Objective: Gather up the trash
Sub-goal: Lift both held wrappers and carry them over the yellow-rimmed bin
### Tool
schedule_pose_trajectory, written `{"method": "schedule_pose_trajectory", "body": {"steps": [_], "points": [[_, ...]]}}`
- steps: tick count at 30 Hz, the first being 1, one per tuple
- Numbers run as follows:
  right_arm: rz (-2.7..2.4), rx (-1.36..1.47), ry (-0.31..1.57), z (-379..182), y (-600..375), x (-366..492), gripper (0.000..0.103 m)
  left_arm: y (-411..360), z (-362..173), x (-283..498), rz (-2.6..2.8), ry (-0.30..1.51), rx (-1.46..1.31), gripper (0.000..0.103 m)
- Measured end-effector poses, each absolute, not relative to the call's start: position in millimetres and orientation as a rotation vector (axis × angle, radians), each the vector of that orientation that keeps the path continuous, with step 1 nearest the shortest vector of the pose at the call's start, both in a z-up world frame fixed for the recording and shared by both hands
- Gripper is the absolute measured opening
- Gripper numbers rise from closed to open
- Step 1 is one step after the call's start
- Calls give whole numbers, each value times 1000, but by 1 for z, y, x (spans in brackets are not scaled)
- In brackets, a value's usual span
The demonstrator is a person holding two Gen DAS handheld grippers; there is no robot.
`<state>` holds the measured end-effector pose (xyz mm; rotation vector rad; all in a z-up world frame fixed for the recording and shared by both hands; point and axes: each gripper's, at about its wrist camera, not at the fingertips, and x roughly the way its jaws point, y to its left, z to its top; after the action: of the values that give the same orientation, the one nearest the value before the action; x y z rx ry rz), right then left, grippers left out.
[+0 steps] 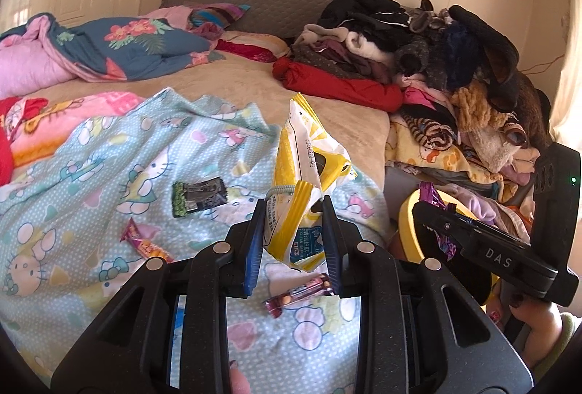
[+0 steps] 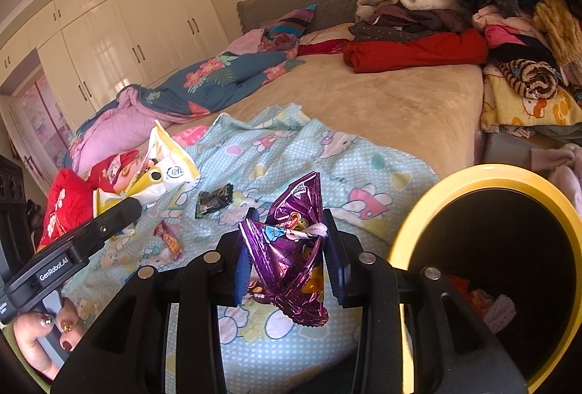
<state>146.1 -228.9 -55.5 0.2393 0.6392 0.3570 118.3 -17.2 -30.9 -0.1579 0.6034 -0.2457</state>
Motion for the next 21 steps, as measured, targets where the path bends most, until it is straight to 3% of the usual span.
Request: {"method": "schedule_pose_trajectory", "body": {"steps": [21], "points": [[291,315,613,-47,-282,135,33,-67,-22,110,-323,591,-91,22]]}}
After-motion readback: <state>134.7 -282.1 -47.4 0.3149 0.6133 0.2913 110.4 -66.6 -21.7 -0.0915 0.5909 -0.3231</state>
